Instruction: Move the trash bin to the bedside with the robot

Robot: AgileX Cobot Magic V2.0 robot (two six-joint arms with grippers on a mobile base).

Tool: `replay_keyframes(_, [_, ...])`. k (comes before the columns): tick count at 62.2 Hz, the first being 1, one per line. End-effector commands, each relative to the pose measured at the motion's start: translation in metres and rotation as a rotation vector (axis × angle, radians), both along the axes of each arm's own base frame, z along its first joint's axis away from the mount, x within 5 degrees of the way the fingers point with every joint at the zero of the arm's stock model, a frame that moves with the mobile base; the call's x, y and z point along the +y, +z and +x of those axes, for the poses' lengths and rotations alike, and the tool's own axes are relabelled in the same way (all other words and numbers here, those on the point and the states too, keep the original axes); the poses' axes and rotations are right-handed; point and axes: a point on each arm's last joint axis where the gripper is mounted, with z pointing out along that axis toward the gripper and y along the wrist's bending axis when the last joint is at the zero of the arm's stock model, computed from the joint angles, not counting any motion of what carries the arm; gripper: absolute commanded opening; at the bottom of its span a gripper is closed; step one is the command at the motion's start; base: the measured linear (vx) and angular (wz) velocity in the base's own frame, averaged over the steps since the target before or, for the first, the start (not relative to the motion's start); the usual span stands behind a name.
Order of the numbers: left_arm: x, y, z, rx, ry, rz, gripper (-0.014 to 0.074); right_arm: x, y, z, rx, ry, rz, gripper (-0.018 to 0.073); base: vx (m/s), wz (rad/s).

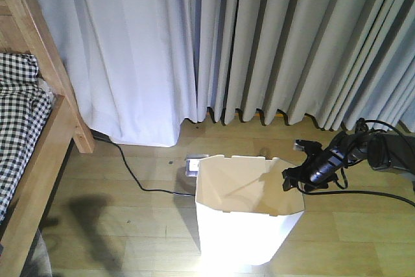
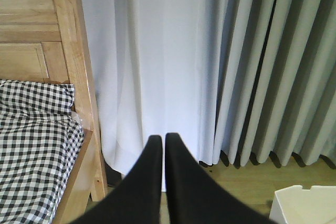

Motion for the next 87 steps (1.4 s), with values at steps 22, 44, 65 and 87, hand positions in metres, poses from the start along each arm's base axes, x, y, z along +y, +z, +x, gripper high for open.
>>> replay_keyframes(22, [0.000, 0.001, 0.001, -0.064, -0.004, -0.007, -0.0006, -0.009, 0.112, -0.008, -0.240, 0.049, -0.163, 0.0542, 0.00, 0.00])
replay_keyframes(44, [0.000, 0.001, 0.001, -0.064, -0.004, -0.007, -0.0006, -0.009, 0.246, -0.041, -0.418, 0.031, -0.252, 0.0542, 0.00, 0.00])
replay_keyframes(65, [0.000, 0.001, 0.001, -0.064, -0.004, -0.007, -0.0006, -0.002, 0.377, -0.091, -0.699, -0.003, -0.305, 0.0542, 0.00, 0.00])
replay_keyframes(87, [0.000, 0.001, 0.001, -0.064, -0.004, -0.007, -0.0006, 0.012, 0.486, -0.183, -1.071, -0.124, -0.310, 0.0542, 0.00, 0.00])
